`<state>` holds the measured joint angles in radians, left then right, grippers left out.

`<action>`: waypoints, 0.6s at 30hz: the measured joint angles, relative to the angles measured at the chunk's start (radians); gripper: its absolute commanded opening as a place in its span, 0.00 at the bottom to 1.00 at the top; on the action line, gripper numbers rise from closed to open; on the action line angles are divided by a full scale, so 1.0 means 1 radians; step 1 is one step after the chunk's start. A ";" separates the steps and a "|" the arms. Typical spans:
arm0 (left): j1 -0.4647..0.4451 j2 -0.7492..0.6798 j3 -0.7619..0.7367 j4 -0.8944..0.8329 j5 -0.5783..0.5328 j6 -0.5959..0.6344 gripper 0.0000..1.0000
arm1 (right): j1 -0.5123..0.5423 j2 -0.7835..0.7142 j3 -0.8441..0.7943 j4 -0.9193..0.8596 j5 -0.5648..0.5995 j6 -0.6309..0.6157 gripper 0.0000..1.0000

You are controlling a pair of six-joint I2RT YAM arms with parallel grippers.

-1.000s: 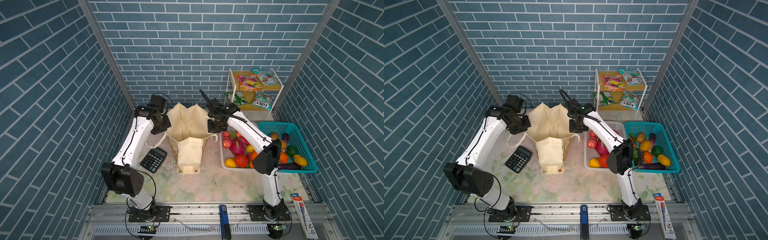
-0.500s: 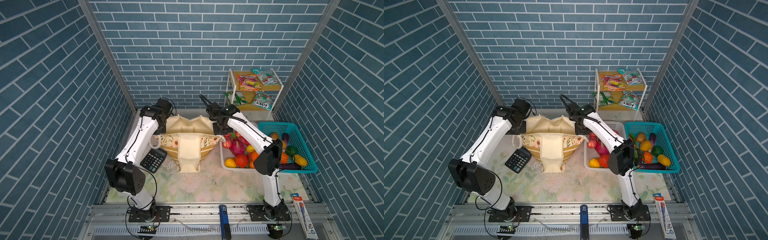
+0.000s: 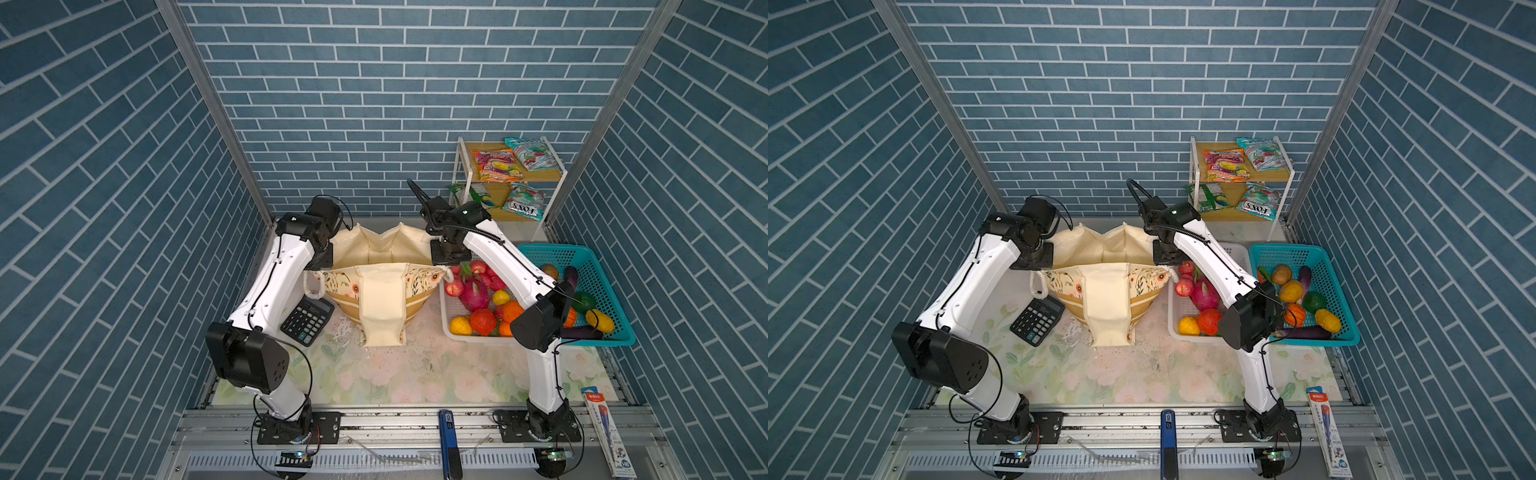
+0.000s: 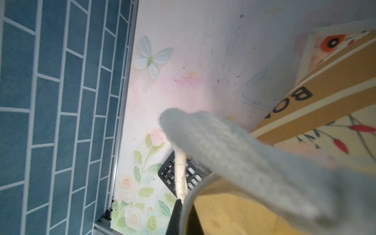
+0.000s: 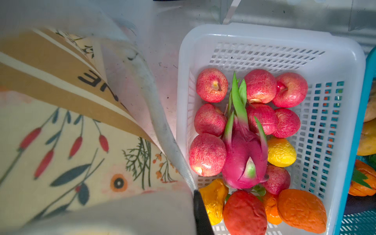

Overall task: Place the food into the grocery bag and tie it
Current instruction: 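Grasp the bag's top edges with both grippers and pull them apart to open it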

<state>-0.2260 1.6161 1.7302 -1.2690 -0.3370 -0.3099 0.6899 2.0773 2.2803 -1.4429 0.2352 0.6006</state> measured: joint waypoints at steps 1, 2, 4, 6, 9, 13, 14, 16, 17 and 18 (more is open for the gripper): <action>0.003 -0.013 -0.002 0.001 0.022 -0.004 0.05 | 0.000 0.001 0.017 -0.013 -0.014 0.000 0.01; 0.007 -0.024 -0.003 0.001 0.043 -0.011 0.07 | 0.000 0.002 0.031 -0.020 -0.027 0.000 0.04; 0.018 -0.055 -0.009 0.005 0.102 -0.031 0.11 | 0.000 0.010 0.071 -0.042 -0.070 0.000 0.09; 0.029 -0.088 -0.030 0.020 0.169 -0.059 0.17 | 0.001 0.013 0.087 -0.046 -0.111 0.001 0.13; 0.042 -0.153 -0.114 0.091 0.297 -0.124 0.23 | 0.010 0.013 0.086 -0.039 -0.181 0.004 0.29; 0.046 -0.210 -0.226 0.197 0.453 -0.220 0.31 | 0.017 0.013 0.048 0.024 -0.283 0.018 0.40; 0.047 -0.212 -0.237 0.212 0.477 -0.236 0.33 | 0.017 0.013 0.039 0.035 -0.299 0.020 0.40; 0.047 -0.212 -0.245 0.237 0.521 -0.268 0.38 | 0.019 0.014 0.027 0.056 -0.331 0.020 0.39; 0.047 -0.212 -0.245 0.243 0.532 -0.274 0.39 | 0.019 0.014 0.027 0.061 -0.339 0.020 0.37; 0.047 -0.212 -0.243 0.244 0.542 -0.278 0.39 | 0.019 0.013 0.027 0.069 -0.348 0.016 0.32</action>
<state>-0.1787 1.4044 1.4868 -1.0248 0.2050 -0.5884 0.7090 2.0907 2.3074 -1.3739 -0.1123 0.6163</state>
